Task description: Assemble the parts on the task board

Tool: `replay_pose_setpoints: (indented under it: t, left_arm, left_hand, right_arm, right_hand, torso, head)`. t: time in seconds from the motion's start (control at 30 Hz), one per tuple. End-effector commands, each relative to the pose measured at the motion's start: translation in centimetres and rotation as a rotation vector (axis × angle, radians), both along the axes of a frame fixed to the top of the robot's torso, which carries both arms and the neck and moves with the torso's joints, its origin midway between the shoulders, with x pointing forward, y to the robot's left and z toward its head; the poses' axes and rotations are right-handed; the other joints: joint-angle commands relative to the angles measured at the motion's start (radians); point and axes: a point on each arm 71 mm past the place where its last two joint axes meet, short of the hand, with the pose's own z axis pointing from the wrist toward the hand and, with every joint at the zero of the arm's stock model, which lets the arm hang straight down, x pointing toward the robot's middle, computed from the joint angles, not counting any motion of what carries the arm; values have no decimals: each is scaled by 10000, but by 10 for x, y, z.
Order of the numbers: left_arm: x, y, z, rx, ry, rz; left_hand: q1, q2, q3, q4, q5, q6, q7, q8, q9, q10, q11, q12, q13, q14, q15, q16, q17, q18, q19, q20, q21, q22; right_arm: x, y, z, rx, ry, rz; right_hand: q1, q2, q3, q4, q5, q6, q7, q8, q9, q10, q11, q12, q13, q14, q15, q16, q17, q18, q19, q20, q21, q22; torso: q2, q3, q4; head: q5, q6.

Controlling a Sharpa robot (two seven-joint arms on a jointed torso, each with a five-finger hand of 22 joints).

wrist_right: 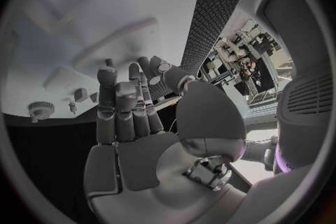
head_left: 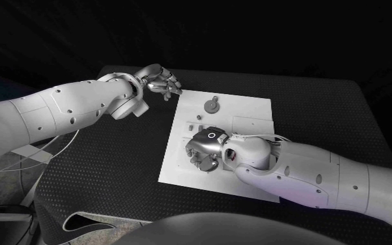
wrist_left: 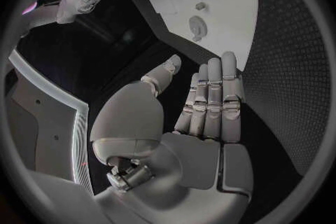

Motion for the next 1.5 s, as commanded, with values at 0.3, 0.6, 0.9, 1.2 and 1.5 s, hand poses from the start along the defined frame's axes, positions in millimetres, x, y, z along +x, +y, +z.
replay_pose_setpoints:
  t: [0.3,0.6,0.9,1.2,1.5]
  left_arm:
    - [0,-1,0,2,91,-127]
    - [0,-1,0,6,108,-138]
    - [0,0,0,12,100,-115]
    - [0,3,0,29,92,-62]
    - [1,8,0,78,92,63]
  left_hand:
    - [9,-36,8,83,16,-19,63,52,-14,-40,13,24,12,47,21,-63,19,496,79,-5,-66,2]
    - [11,-34,9,86,16,-19,62,53,-14,-39,12,25,12,49,21,-69,28,498,81,-7,-68,3]
    - [16,-38,9,85,16,-19,61,54,-14,-39,11,26,12,51,20,-76,37,499,81,-8,-71,4]
    - [21,-38,10,84,16,-19,61,56,-15,-39,10,27,13,54,19,-81,44,500,82,-8,-73,5]
    - [25,-41,9,83,16,-18,60,57,-14,-38,10,28,13,56,19,-85,51,500,84,-8,-74,6]
  right_arm:
    - [2,-3,1,507,-121,-300]
    - [2,-3,1,429,-74,-258]
    - [-1,-6,4,722,-51,-310]
    - [2,-29,18,1014,-48,-600]
    - [22,-60,73,3733,-628,-1656]
  right_hand:
    - [-60,-90,-33,167,-33,-74,7,-43,-6,-72,24,-15,6,10,62,1,15,695,-37,11,-28,184]
    - [-63,-107,-38,188,-34,-78,7,-41,-5,-77,24,-12,11,9,62,4,16,695,-36,11,-27,185]
    - [-64,-237,-57,245,-35,-129,22,-55,-11,-140,38,-22,19,-2,75,5,17,695,-45,10,-34,185]
    - [-9,-729,-96,344,-36,-215,50,-67,-18,-249,72,-16,45,-10,110,10,12,695,-47,8,-39,187]
    - [5,-869,-50,560,-31,-280,87,-81,-28,-268,82,12,79,14,122,11,-1,695,-15,-3,-41,180]
  torso:
    - [-1,-4,-2]
    - [1,3,3]
    - [0,-1,6]
    - [-11,-8,-9]
    - [-15,8,-17]
  head:
    - [-19,28]
    - [-27,28]
    - [-34,27]
    - [-45,24]
    - [-127,98]
